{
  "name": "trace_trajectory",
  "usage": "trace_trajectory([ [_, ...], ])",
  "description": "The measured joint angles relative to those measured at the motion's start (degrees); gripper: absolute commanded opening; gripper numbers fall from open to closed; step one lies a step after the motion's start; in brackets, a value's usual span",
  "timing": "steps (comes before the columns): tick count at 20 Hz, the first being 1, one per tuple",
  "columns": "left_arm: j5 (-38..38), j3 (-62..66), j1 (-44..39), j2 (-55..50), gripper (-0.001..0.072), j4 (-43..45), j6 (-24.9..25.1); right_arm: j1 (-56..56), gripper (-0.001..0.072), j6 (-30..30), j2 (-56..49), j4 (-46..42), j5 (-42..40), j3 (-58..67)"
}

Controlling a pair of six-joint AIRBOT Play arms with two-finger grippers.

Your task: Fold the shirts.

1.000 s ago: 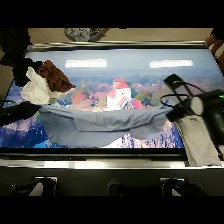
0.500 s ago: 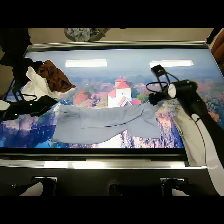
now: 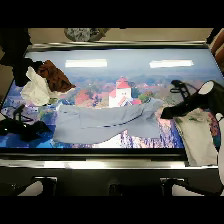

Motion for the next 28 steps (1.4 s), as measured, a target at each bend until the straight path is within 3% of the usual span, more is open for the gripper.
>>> trace_trajectory([
  [5,5.66,-6.82,-3.93,0.07,0.0697,-3.10,0.22,7.34,0.0715,-5.25,-0.07,11.85,-0.85,-10.27],
  [9,11.37,-8.31,-6.38,0.07,0.0393,-3.87,-0.92,13.22,0.0716,-6.32,-0.13,18.97,-5.27,-14.01],
  [10,12.98,-8.46,-6.60,0.04,0.0206,-3.96,-1.51,14.67,0.0716,-6.32,-0.24,20.26,-6.01,-14.78],
  [11,14.38,-8.57,-6.78,0.04,0.0070,-4.04,-1.99,16.04,0.0716,-6.29,-0.48,21.38,-6.60,-15.43],
  [12,15.63,-8.63,-6.93,0.02,0.0032,-4.09,-2.25,17.31,0.0716,-6.05,-0.87,22.43,-7.61,-16.11],
  [17,18.47,-8.76,-7.23,0.17,0.0030,-4.17,-1.75,24.39,0.0714,-4.57,-4.02,30.40,-13.31,-17.68],
  [22,19.58,-8.76,-7.37,1.46,0.0030,-4.22,-0.02,30.16,0.0706,1.44,-5.77,34.47,-23.21,-18.01],
  [23,19.74,-8.74,-7.37,1.99,0.0030,-4.22,0.26,31.12,0.0656,2.80,-5.97,34.99,-25.11,-18.03],
  [24,19.93,-8.72,-7.37,2.51,0.0030,-4.24,0.55,32.15,0.0422,4.42,-6.19,35.39,-26.86,-18.03],
  [25,20.04,-8.72,-7.37,3.02,0.0031,-4.24,0.68,33.07,0.0143,5.79,-6.45,35.34,-28.79,-18.08],
  [26,20.13,-8.72,-7.37,3.54,0.0030,-4.24,0.87,33.79,0.0045,6.93,-6.62,35.36,-31.08,-18.08],
  [28,20.22,-8.66,-7.37,4.57,0.0028,-4.24,1.25,34.69,0.0043,7.52,-6.78,35.47,-33.88,-17.75],
])
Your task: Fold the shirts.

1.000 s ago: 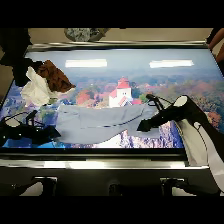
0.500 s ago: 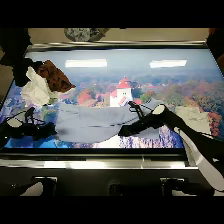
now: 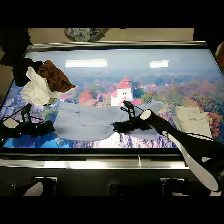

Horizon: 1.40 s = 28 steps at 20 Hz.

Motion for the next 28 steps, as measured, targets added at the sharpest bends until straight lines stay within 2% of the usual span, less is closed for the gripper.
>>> trace_trajectory([
  [3,0.04,1.86,0.00,3.56,0.0028,0.00,0.33,-0.87,0.0043,-4.11,1.68,-2.51,-0.39,2.54],
  [5,1.01,5.86,-0.02,8.09,0.0027,-0.94,0.44,-2.54,0.0043,-7.89,4.94,-7.37,3.39,6.91],
  [9,6.05,21.86,-0.04,19.08,0.0027,-8.35,0.48,-6.84,0.0045,-15.98,15.58,-16.00,12.48,23.04],
  [11,9.97,32.11,0.00,23.71,0.0027,-11.37,0.48,-8.00,0.0044,-19.04,21.94,-18.36,13.81,32.57],
  [14,13.18,43.08,0.02,28.28,0.0027,-13.25,0.42,-8.83,0.0045,-21.11,30.67,-20.65,12.81,43.12],
  [17,13.86,48.02,0.04,30.99,0.0027,-13.97,-0.66,-9.16,0.0045,-20.50,36.54,-22.10,14.56,47.52],
  [20,10.25,49.53,0.07,31.91,0.0027,-12.98,-1.29,-9.27,0.0044,-18.99,39.52,-23.58,21.31,49.18],
  [24,-0.52,46.38,0.02,32.11,0.0028,-7.45,-2.38,-9.27,0.0046,-17.62,38.82,-27.50,37.92,48.85],
  [26,-6.56,40.76,0.00,32.15,0.0027,-5.55,-3.02,-9.27,0.0045,-17.22,36.96,-29.35,45.81,44.52],
  [28,-10.51,33.27,0.00,32.15,0.0028,-4.46,-3.21,-9.27,0.0045,-17.57,35.41,-29.81,48.78,37.33],
])
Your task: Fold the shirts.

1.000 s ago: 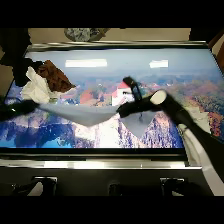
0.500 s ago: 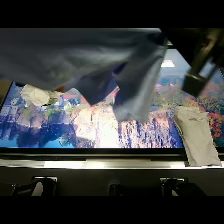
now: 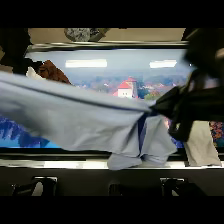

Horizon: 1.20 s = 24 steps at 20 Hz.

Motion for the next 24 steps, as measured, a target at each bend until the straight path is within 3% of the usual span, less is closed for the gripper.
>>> trace_trajectory([
  [3,-0.57,-13.31,-0.02,-1.16,0.0028,1.27,-0.15,0.00,0.0045,-3.45,-3.91,-0.31,-5.33,-12.24],
  [6,4.31,-22.86,0.00,-6.25,0.0028,2.01,-0.20,-0.02,0.0045,-7.54,-12.41,1.14,-14.43,-17.59],
  [12,16.00,-24.37,0.07,-27.06,0.0030,-4.72,0.33,-0.11,0.0047,-12.59,-34.40,12.20,-30.51,-13.86],
  [13,17.29,-23.15,0.07,-30.71,0.0033,-6.29,0.68,-0.11,0.0100,-12.31,-36.76,13.84,-32.74,-12.79],
  [14,18.14,-21.90,0.07,-33.73,0.0134,-7.28,0.81,-0.11,0.0287,-11.56,-38.71,15.37,-34.86,-11.74],
  [15,18.73,-20.55,0.07,-36.44,0.0446,-8.17,1.01,-0.13,0.0544,-10.78,-39.93,16.17,-36.37,-10.82],
  [16,18.99,-18.95,0.15,-38.93,0.0681,-9.05,1.31,-0.33,0.0666,-10.27,-40.83,16.94,-36.96,-9.68],
  [21,10.71,-9.62,2.93,-44.09,0.0661,-8.41,5.18,-7.23,0.0670,-9.05,-39.58,17.44,-25.62,-2.16],
  [24,1.62,-7.65,5.05,-44.76,0.0662,-4.59,5.88,-16.83,0.0672,-5.31,-36.74,11.45,-15.13,-0.33],
])
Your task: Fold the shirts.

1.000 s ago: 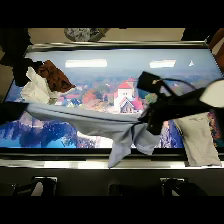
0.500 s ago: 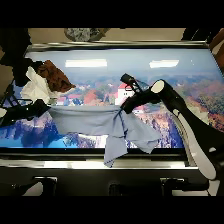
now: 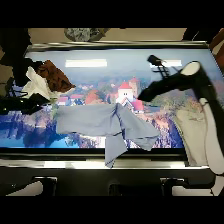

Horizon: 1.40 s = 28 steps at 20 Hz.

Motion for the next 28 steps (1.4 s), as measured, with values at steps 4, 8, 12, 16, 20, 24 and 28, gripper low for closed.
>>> trace_trajectory([
  [4,-6.08,-6.60,1.11,-0.11,0.0662,4.44,-0.28,-10.38,0.0692,7.23,2.89,-10.58,9.62,-4.76],
  [8,-6.19,-14.10,0.48,-0.11,0.0662,5.35,0.52,-14.19,0.0692,9.29,5.92,-13.40,11.47,-15.69],
  [12,-3.15,-17.86,-2.51,-0.26,0.0662,4.39,1.73,-15.30,0.0692,9.38,7.43,-13.68,9.81,-22.77],
  [16,0.66,-19.02,-5.99,-0.74,0.0570,3.43,1.03,-15.63,0.0692,9.09,7.89,-13.79,9.16,-25.81],
  [20,5.64,-19.47,-7.67,-1.57,0.0032,3.98,-1.25,-15.67,0.0693,8.74,8.00,-13.86,8.96,-26.80],
  [24,7.19,-19.50,-8.15,-1.07,0.0031,3.80,-1.84,-15.67,0.0710,8.70,8.00,-12.90,7.56,-29.94],
  [28,7.67,-19.50,-8.37,0.55,0.0031,3.74,-2.14,-15.65,0.0709,8.02,8.00,-8.04,3.08,-35.56],
])
